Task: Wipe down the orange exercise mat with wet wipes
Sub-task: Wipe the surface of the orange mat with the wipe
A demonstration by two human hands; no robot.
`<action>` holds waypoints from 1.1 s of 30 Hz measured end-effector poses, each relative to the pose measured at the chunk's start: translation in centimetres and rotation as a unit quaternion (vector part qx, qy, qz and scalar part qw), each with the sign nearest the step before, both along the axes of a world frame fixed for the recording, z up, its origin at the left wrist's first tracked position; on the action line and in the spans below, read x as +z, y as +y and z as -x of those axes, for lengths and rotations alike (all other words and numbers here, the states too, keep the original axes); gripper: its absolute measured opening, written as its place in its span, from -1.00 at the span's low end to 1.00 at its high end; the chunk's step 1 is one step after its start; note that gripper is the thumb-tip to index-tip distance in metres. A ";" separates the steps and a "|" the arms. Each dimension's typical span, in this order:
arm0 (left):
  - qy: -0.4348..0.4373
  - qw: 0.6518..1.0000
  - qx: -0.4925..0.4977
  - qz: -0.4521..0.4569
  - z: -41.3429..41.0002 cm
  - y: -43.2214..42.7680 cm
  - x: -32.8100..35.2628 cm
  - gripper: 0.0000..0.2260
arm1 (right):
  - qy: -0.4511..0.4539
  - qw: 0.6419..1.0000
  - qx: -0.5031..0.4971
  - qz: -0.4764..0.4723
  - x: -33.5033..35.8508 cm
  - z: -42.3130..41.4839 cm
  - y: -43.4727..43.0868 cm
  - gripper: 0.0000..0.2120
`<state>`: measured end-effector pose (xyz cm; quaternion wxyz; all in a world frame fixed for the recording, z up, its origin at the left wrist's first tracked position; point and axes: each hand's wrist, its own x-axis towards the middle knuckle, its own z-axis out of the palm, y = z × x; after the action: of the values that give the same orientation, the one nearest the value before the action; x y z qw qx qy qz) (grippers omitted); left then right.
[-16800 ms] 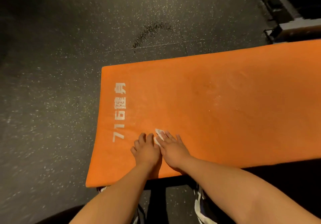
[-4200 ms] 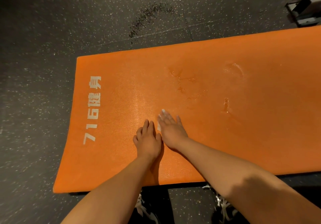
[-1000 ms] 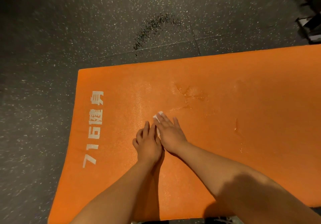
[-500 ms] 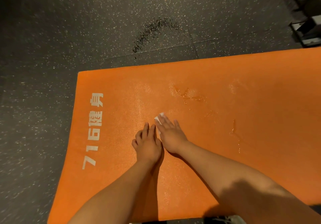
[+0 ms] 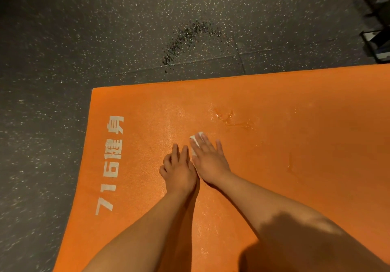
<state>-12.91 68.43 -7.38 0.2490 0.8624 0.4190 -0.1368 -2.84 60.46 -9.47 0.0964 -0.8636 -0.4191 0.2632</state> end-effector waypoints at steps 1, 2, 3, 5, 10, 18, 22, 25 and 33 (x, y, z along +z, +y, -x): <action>0.010 1.000 -0.008 -0.004 -0.1 0.0 0.0 -0.51 | -0.008 1.000 -0.020 -0.002 -0.1 -0.7 -0.6 -0.46; 0.020 1.000 -0.013 -0.004 -0.2 -0.1 0.0 -0.50 | -0.013 0.998 -0.060 0.000 -0.2 -1.4 -1.4 -0.46; 0.030 0.999 -0.016 -0.002 -0.3 -0.2 0.1 -0.49 | -0.017 0.993 -0.114 0.004 -0.2 -2.1 -2.3 -0.46; 0.042 0.999 -0.018 0.005 -0.6 -0.4 0.3 -0.48 | -0.018 0.979 -0.204 0.016 -0.2 -2.8 -3.6 -0.44; 0.050 0.999 -0.016 0.009 -0.8 -0.6 0.3 -0.48 | 0.018 0.990 -0.136 0.017 0.3 0.0 -1.5 -0.42; 0.022 1.000 -0.013 -0.004 -0.9 0.5 0.7 -0.51 | -0.027 0.989 -0.144 0.010 -0.6 -2.4 -2.6 -0.45; 0.018 0.999 -0.037 -0.016 -2.0 1.3 0.4 -0.51 | -0.018 0.976 -0.216 0.014 -0.8 -3.9 -0.8 -0.43; 0.014 0.999 -0.031 -0.013 -3.5 2.6 -0.3 -0.50 | 0.005 0.994 -0.107 -0.018 -0.2 -3.1 2.3 -0.44; 0.013 0.999 -0.030 -0.028 -3.8 2.8 -1.4 -0.52 | -0.060 0.984 -0.169 -0.001 -1.5 -7.8 0.2 -0.47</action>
<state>-9.11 71.21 -8.78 0.2152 0.8792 0.3999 -0.1440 4.97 60.66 -10.96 0.1150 -0.9360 -0.2729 0.1901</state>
